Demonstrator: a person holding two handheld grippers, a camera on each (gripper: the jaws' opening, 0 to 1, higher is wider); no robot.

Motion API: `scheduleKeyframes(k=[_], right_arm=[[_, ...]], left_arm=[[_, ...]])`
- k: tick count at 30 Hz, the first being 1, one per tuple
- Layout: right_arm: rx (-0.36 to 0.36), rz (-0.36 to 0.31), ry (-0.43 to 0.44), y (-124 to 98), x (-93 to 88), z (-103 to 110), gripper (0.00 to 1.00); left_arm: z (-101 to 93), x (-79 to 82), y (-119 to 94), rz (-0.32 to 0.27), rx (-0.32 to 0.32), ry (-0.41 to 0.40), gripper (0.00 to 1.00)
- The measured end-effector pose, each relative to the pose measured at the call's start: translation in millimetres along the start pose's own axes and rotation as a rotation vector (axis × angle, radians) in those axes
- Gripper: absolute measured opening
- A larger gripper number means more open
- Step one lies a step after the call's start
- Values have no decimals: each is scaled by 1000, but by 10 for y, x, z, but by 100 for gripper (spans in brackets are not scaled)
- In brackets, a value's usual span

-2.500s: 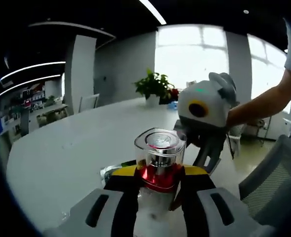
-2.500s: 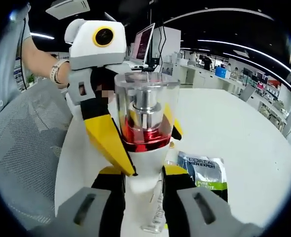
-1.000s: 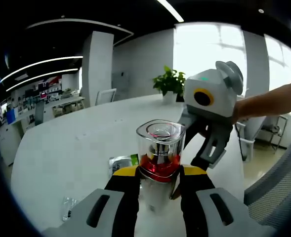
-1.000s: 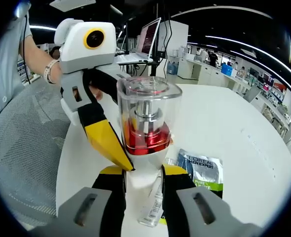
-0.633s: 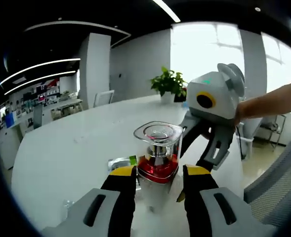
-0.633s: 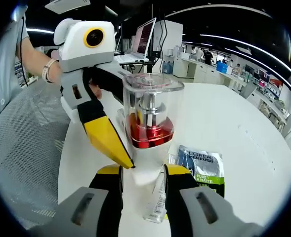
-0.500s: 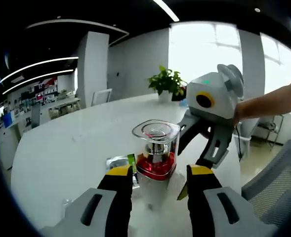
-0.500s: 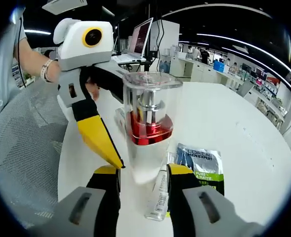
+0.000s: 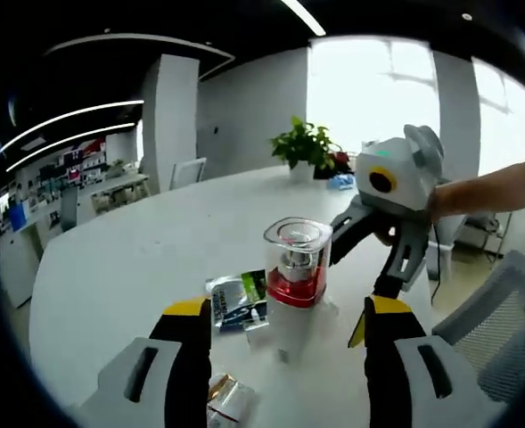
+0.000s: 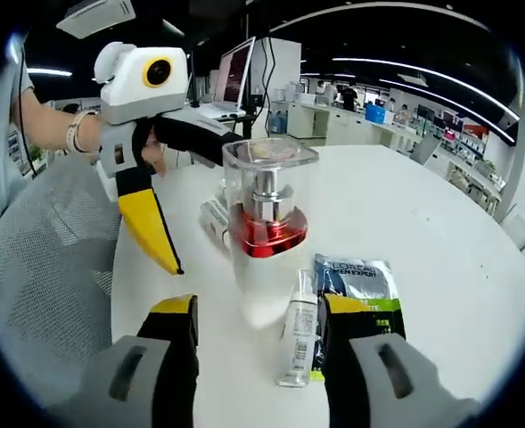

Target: Arrange the skincare products in the storage area until every visible bottle or jar stands upright without overlapping.

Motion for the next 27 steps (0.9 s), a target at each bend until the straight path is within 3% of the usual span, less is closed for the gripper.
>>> scheduleKeyframes(k=[10, 17, 27], right_arm=[[-19, -40, 26, -77, 106, 120, 68], [-24, -51, 44, -122, 171, 204, 78], [-55, -84, 73, -228, 259, 292, 89]], left_arm=[[34, -17, -232, 27, 2, 9, 88], [73, -40, -437, 54, 11, 48, 97], [165, -52, -654, 65, 31, 54, 97]])
Point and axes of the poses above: the point that each gripper's makers call its tool centre point, and the gripper's own axes: y roughly forward along the fingers, z roughly to its left, x roughly out of its top, the point moved 8 cm from there along -y, roughly backward along the fingers, and after that the axes turned 12 degrees about y, right-handed, at the moved point
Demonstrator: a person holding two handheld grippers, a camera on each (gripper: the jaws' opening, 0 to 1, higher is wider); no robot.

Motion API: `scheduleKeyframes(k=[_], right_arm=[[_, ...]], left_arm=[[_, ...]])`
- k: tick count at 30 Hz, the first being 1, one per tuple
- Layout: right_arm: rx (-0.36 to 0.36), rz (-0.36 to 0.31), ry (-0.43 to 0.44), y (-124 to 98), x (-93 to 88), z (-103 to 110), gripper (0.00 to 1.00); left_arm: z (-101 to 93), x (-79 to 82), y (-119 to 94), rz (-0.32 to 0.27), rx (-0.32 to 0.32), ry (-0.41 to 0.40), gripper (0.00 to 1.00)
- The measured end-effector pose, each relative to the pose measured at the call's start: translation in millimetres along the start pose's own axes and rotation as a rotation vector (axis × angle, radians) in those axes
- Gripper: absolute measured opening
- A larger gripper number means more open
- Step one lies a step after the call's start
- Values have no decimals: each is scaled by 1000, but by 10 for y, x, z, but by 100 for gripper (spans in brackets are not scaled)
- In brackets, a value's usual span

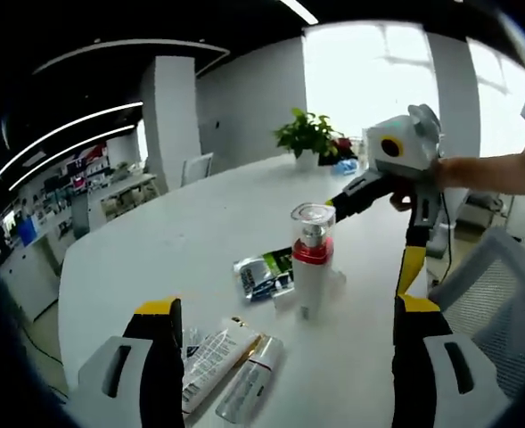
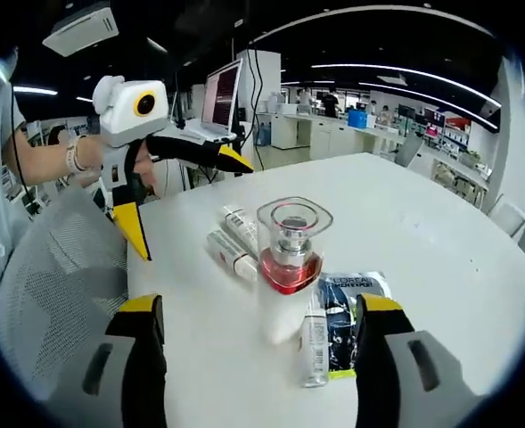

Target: Arrange the skincare products in the storage area until every visible bottle or jar stands upright without overlapping.

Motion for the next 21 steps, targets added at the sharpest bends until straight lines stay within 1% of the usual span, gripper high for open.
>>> scheduleKeyframes(k=[1, 3, 4, 5, 7, 10, 12, 15, 17, 19, 21], right_arm=[[-3, -5, 0, -10, 12, 9, 91], [-1, -5, 2, -31, 36, 40, 93], [-7, -10, 3, -36, 49, 52, 97], [-13, -13, -3, -43, 60, 65, 98], [-27, -25, -12, -66, 97, 86, 99], [-14, -31, 7, -86, 131, 123, 99], [-20, -42, 1, -95, 155, 149, 99], [-28, -41, 2, -104, 171, 163, 100], [-41, -56, -3, -112, 191, 166, 100], [-45, -88, -4, -130, 225, 180, 100], [-29, -72, 9, -132, 226, 209, 100]], left_arm=[[3, -11, -21, 5, -9, 7, 97], [11, -53, -56, 37, -17, 14, 97], [17, -70, -70, 47, -19, 20, 97], [29, -80, -75, 54, -16, 23, 97], [60, -109, -105, 64, -4, 24, 97], [92, -133, -149, 71, -4, 23, 97], [118, -151, -166, 80, 1, 30, 97], [162, -185, -182, 96, 4, 40, 97], [198, -219, -189, 114, 2, 52, 97], [236, -253, -187, 128, 1, 56, 97], [279, -279, -184, 135, 2, 56, 97]])
Point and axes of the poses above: the point that each gripper's makers call its tool centre point, and the gripper's own axes: y roughly forward along the fingers, z roughly to its left, x roughly out of its top, the point moved 8 cm from there along -y, roughly backward along the fingers, and after that the axes turned 12 degrees about y, right-handed, at the moved point
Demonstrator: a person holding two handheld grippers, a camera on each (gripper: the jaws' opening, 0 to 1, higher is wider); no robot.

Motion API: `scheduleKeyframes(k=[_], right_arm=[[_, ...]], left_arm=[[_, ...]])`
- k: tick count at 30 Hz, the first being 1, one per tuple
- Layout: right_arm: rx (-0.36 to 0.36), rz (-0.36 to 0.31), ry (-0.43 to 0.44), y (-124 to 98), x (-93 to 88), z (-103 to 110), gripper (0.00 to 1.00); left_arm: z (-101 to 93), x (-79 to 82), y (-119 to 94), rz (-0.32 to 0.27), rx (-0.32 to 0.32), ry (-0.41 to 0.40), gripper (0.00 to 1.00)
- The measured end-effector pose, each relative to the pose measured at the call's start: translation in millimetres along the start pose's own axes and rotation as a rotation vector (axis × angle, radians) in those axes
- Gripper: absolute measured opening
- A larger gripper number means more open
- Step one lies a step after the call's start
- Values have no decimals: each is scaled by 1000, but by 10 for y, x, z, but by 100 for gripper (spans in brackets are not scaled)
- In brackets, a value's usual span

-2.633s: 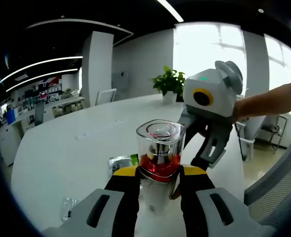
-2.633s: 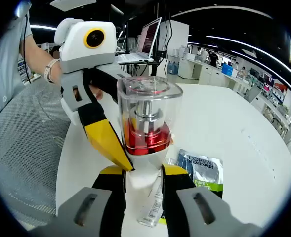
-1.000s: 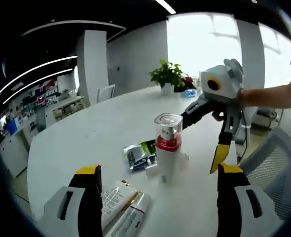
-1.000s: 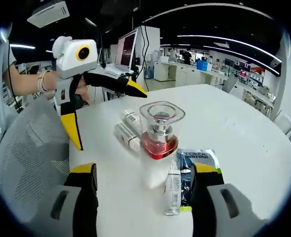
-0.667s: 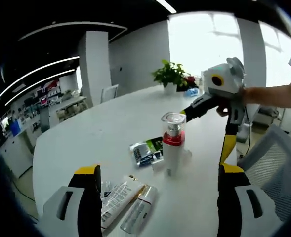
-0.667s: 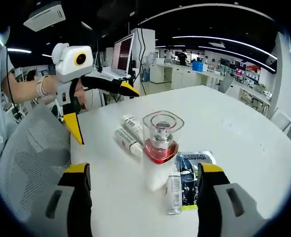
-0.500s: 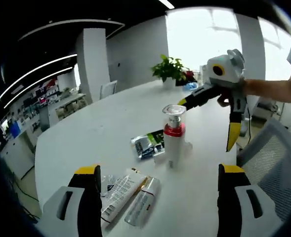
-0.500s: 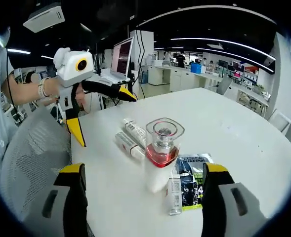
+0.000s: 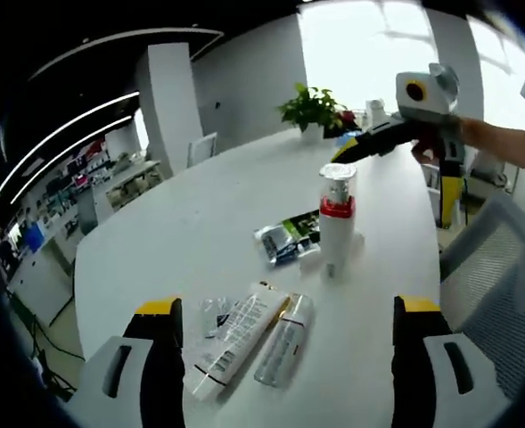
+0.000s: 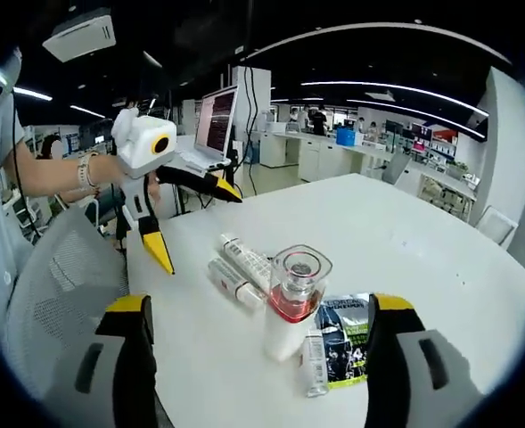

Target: Arrange the skincare products in the storage area until every visible bottle or jar stands upright without overlapping.

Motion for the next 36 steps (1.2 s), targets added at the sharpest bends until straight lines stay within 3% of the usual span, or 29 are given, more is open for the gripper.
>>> scheduleKeyframes(k=[1, 6, 15, 21, 31, 36], right_arm=[[6, 22, 7, -2, -13, 16, 100], [-13, -5, -3, -27, 11, 48, 100], [-42, -61, 1, -80, 49, 6, 100], [-23, -51, 16, -80, 43, 20, 100], [-40, -42, 63, -78, 25, 0, 100], [-47, -37, 83, -95, 17, -21, 97]], left_arm=[[29, -20, 8, 7, 1, 0, 96], [136, -111, 52, 47, 5, 14, 91], [287, -209, 162, 87, 7, 33, 68], [424, -261, 276, 125, 26, 85, 53], [480, -407, 511, 244, -66, 169, 48], [503, -447, 600, 266, -93, 172, 46]])
Point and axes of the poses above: the point that each gripper's makers call its tool centre point, and the gripper's own axes: y roughly forward along the fingers, z roughly to its left, x roughly out of its top, the point moved 8 cm from there along -y, roughly backward along the fingers, and after that the axes turned 12 degrees about y, right-handed, at the moved point
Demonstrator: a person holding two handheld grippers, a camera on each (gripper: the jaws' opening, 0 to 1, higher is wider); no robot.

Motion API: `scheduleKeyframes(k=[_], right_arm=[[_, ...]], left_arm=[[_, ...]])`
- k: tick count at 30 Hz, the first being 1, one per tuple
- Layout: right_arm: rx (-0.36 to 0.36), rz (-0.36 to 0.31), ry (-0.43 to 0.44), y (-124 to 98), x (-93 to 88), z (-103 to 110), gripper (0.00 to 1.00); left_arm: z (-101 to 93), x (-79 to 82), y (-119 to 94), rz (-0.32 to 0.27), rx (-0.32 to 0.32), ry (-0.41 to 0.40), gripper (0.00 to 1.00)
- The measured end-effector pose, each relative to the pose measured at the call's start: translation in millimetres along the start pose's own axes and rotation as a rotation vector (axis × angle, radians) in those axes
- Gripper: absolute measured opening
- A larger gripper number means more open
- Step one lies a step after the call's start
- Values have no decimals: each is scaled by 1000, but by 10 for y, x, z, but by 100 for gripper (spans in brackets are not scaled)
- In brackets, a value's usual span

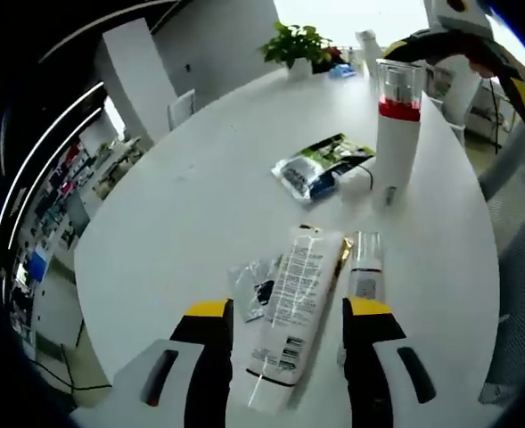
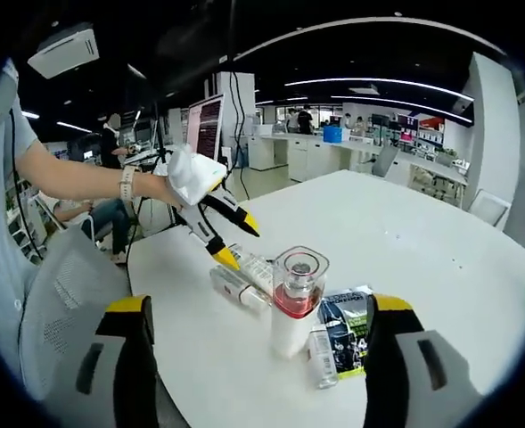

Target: Arrange the skincare products in the storage area until every visible bottle or jar stands upright without overlapping.

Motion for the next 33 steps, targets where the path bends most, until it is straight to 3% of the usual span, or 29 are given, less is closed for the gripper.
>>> scheduleKeyframes(k=[16, 28, 33], right_arm=[[-5, 5, 55, -41, -11, -41, 91], [4, -29, 112, -93, -1, -84, 89], [-10, -20, 94, -103, -3, -100, 89]], left_arm=[[4, -55, 254, 126, -159, 68, 41], [-18, -57, 382, 185, -235, 135, 37], [10, -23, 400, 192, -265, 160, 35]])
Point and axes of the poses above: the point that each gripper's makers call its tool centre point, and the gripper's own axes: y roughly forward along the fingers, z roughly to its left, x roughly out of its top, the point moved 8 cm from there along -y, roughly backward along the fingers, and after that the axes turned 12 degrees about y, right-handed, at the moved point
